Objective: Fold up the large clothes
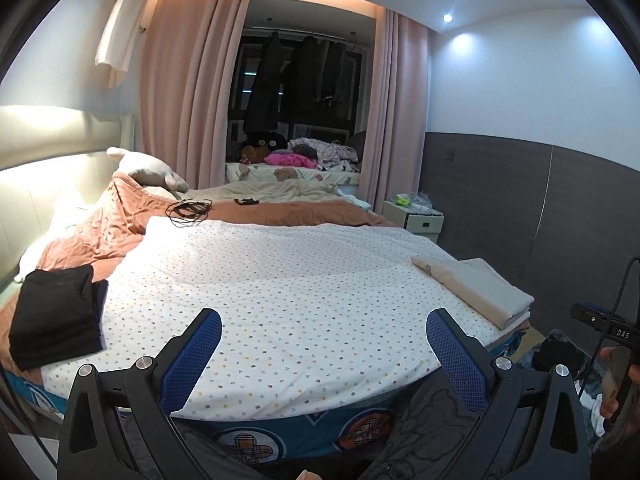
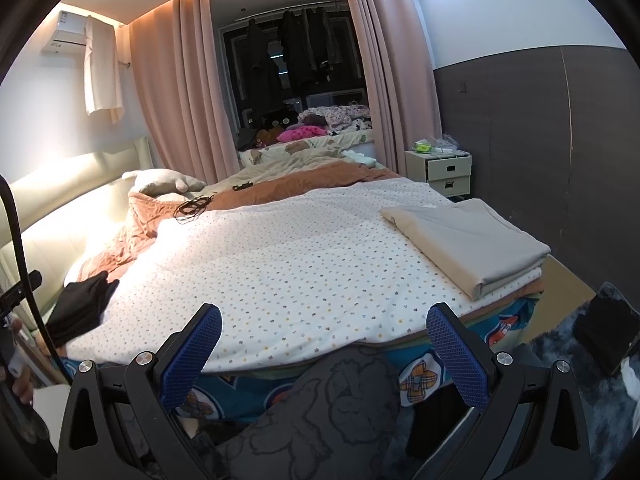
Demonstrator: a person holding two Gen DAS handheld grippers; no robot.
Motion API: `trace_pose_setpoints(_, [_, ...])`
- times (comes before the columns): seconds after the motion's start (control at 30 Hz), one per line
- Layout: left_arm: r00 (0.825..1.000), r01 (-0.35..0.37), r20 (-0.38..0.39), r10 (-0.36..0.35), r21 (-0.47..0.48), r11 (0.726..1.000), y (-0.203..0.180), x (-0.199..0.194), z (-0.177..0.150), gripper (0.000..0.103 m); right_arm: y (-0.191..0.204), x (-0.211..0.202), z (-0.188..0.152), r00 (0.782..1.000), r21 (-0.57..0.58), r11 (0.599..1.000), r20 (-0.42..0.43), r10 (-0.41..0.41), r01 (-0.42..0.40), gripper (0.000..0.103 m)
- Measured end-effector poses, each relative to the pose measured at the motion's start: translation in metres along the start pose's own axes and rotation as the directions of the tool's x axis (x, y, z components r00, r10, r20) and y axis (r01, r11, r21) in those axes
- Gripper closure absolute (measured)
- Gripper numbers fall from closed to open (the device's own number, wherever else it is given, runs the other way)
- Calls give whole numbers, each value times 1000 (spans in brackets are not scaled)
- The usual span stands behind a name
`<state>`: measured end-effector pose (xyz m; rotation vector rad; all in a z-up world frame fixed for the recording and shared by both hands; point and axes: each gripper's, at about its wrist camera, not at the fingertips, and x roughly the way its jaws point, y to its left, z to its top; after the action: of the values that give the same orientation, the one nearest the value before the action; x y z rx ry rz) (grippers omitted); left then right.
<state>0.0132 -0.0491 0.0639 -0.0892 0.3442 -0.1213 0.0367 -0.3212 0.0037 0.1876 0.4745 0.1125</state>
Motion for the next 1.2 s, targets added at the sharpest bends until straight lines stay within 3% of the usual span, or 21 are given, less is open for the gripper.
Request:
trace_pose_setpoints(0.23, [999, -26, 32, 25, 6, 1000, -1, -4, -1, 0, 1, -1, 0, 1000, -14, 1000, 0, 1, -1, 0])
trace_pose_setpoints(1.2, [1000, -26, 5, 26, 7, 1000, -1, 1, -1, 0, -4, -3, 1, 1000, -21, 1000, -7, -5, 5, 0])
